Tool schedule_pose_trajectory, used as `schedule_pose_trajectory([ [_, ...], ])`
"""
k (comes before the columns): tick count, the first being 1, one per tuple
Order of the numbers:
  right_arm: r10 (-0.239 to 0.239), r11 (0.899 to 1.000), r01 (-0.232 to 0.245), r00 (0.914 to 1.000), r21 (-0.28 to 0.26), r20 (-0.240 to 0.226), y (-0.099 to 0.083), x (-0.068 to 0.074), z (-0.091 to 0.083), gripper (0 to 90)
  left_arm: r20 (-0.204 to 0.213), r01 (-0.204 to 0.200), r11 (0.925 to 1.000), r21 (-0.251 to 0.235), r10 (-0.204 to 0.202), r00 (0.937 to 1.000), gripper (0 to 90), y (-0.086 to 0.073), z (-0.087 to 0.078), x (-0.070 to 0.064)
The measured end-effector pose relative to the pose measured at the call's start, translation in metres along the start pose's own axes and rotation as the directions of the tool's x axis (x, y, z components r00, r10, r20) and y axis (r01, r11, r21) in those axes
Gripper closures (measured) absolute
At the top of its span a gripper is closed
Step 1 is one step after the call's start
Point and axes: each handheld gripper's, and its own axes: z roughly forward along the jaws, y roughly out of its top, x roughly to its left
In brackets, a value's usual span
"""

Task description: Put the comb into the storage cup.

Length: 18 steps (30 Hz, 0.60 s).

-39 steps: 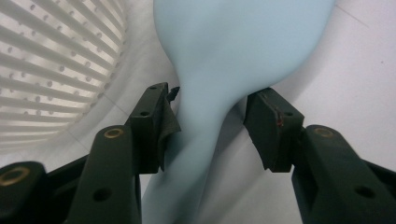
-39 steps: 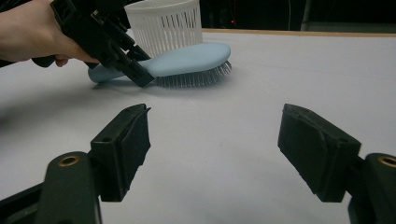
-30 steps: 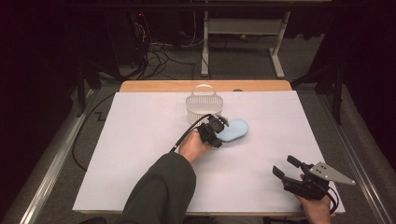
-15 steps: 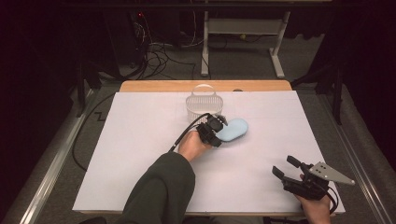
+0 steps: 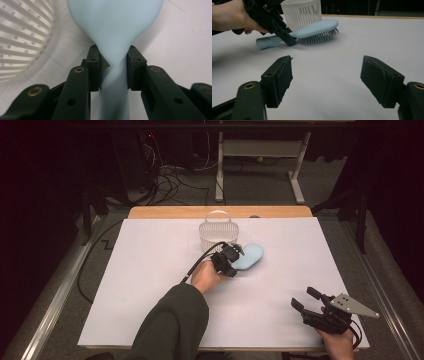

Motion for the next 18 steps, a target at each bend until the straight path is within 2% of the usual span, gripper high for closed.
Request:
schedule_pose_trajectory([
  [8, -0.001, 1.0, 0.001, 1.0, 0.002, -0.001, -0.0002, -0.0001, -0.0002, 26.6, 0.004, 0.0, 1.0, -0.009, 0.0, 1.0, 69.4, -0.0007, -0.0004, 0.0004],
  [18, 0.0, 1.0, 0.0, 1.0, 0.0, 0.002, -0.0004, -0.0002, -0.0008, 26.6, -0.012, -0.007, 0.9995, -0.032, 0.006, 0.9999, 69.4, -0.0017, -0.003, -0.0027],
])
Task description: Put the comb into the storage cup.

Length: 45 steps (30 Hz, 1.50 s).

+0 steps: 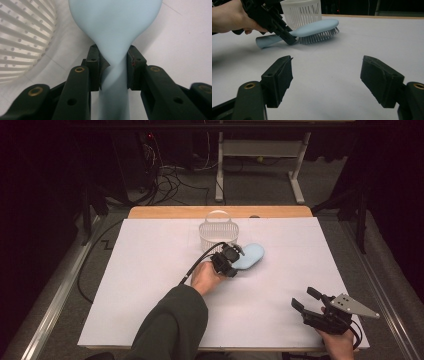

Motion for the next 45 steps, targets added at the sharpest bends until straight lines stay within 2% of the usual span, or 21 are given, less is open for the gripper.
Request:
schedule_pose_trajectory([
  [9, 0.0, 1.0, 0.0, 1.0, -0.001, -0.002, 0.0, 0.0, 0.0, 26.6, -0.016, -0.021, 0.9993, -0.031, 0.021, 0.9997, 69.4, -0.002, -0.011, -0.005],
  [14, 0.004, 1.0, -0.003, 1.0, 0.004, -0.004, 0.0, 0.0, 0.0, 26.4, -0.013, -0.015, 0.9982, -0.058, 0.015, 0.9998, 69.4, -0.007, -0.018, -0.005],
  [21, -0.001, 1.0, 0.001, 0.9998, 0.008, 0.019, 0.0, 0.0, 0.0, 23.7, -0.013, -0.013, 0.9965, -0.083, 0.012, 0.9998, 69.4, -0.018, -0.029, -0.003],
  [25, -0.002, 1.0, 0.001, 0.9998, 0.009, 0.019, 0.001, 0.0, 0.0, 23.8, -0.016, -0.006, 0.9949, -0.101, 0.004, 0.9999, 69.4, -0.023, -0.034, -0.002],
  [35, -0.007, 1.0, 0.006, 0.9999, 0.006, 0.016, 0.001, 0.0, 0.0, 23.6, -0.023, -0.021, 0.9909, -0.133, 0.018, 0.9996, 69.4, -0.037, -0.048, -0.004],
  [45, -0.002, 1.0, 0.002, 0.9999, 0.005, 0.016, 0.001, 0.0, 0.0, 23.6, -0.03, -0.022, 0.9854, -0.169, 0.017, 0.9994, 69.3, -0.059, -0.064, -0.008],
])
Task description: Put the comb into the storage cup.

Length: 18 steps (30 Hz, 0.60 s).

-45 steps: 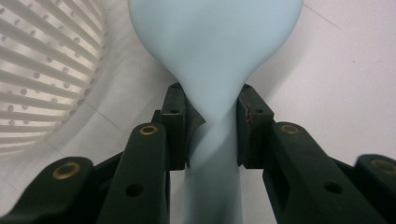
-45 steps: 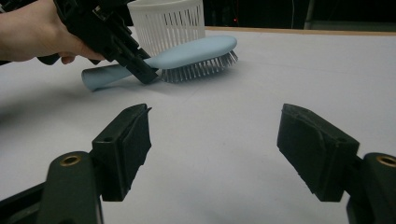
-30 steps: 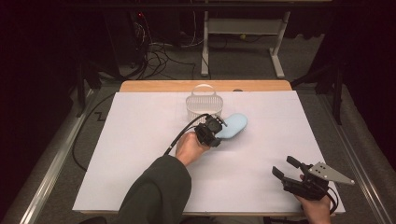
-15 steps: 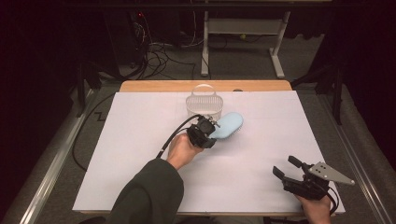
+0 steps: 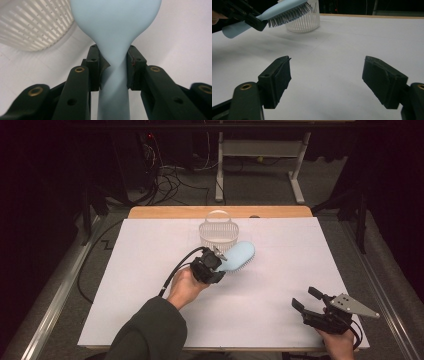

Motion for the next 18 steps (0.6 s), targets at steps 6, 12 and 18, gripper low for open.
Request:
schedule_pose_trajectory([
  [6, -0.001, 1.0, 0.001, 1.0, 0.0, -0.002, 0.0, 0.001, 0.0, 23.6, -0.008, 0.012, 0.9998, -0.018, -0.012, 0.9999, 69.3, -0.016, -0.015, 0.0],
  [12, -0.006, 1.0, 0.006, 1.0, 0.002, -0.003, 0.0, 0.003, 0.001, 23.6, -0.032, 0.01, 0.999, -0.043, -0.011, 0.9994, 69.3, -0.031, -0.028, -0.002],
  [18, -0.017, 1.0, 0.017, 0.9998, 0.007, -0.008, 0.001, 0.004, 0.002, 23.6, -0.033, 0.009, 0.9974, -0.072, -0.011, 0.9994, 69.3, -0.047, -0.041, -0.007],
])
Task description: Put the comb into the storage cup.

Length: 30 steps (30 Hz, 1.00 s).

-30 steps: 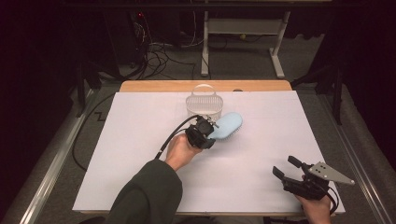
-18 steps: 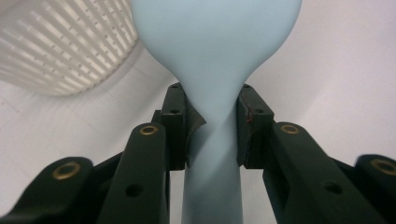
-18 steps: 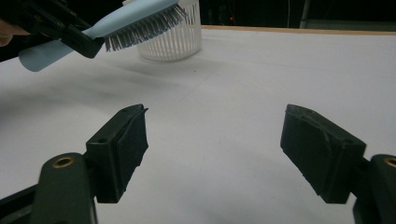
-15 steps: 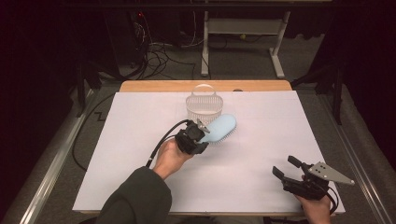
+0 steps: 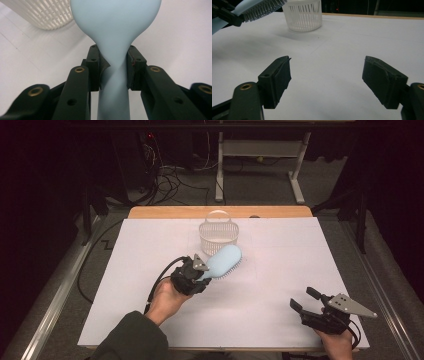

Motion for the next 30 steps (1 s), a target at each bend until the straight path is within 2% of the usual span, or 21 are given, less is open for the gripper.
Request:
schedule_pose_trajectory([
  [4, -0.026, 1.0, 0.026, 0.9997, -0.001, -0.003, 0.001, 0.003, 0.0, 23.9, -0.004, -0.002, 0.9999, -0.013, 0.002, 1.0, 69.3, -0.015, -0.01, -0.005],
  [10, -0.038, 0.999, 0.038, 0.9992, 0.002, -0.013, 0.002, 0.007, 0.002, 23.9, -0.015, 0.035, 0.9986, -0.04, -0.035, 0.9993, 69.3, -0.038, -0.021, -0.005],
  [16, -0.044, 0.999, 0.044, 0.9984, 0.008, -0.034, 0.003, 0.013, 0.006, 23.9, -0.028, 0.059, 0.9949, -0.082, -0.062, 0.9977, 69.3, -0.052, -0.031, -0.007],
  [24, -0.08, 0.997, 0.08, 0.9949, -0.008, -0.061, 0.007, 0.028, 0.009, 24.6, -0.035, 0.07, 0.9926, -0.099, -0.074, 0.9967, 69.3, -0.068, -0.036, -0.012],
  [30, -0.06, 0.998, 0.058, 0.9946, -0.024, -0.085, 0.01, 0.032, 0.01, 24.6, -0.026, 0.094, 0.9887, -0.117, -0.098, 0.9949, 69.3, -0.076, -0.034, -0.013],
])
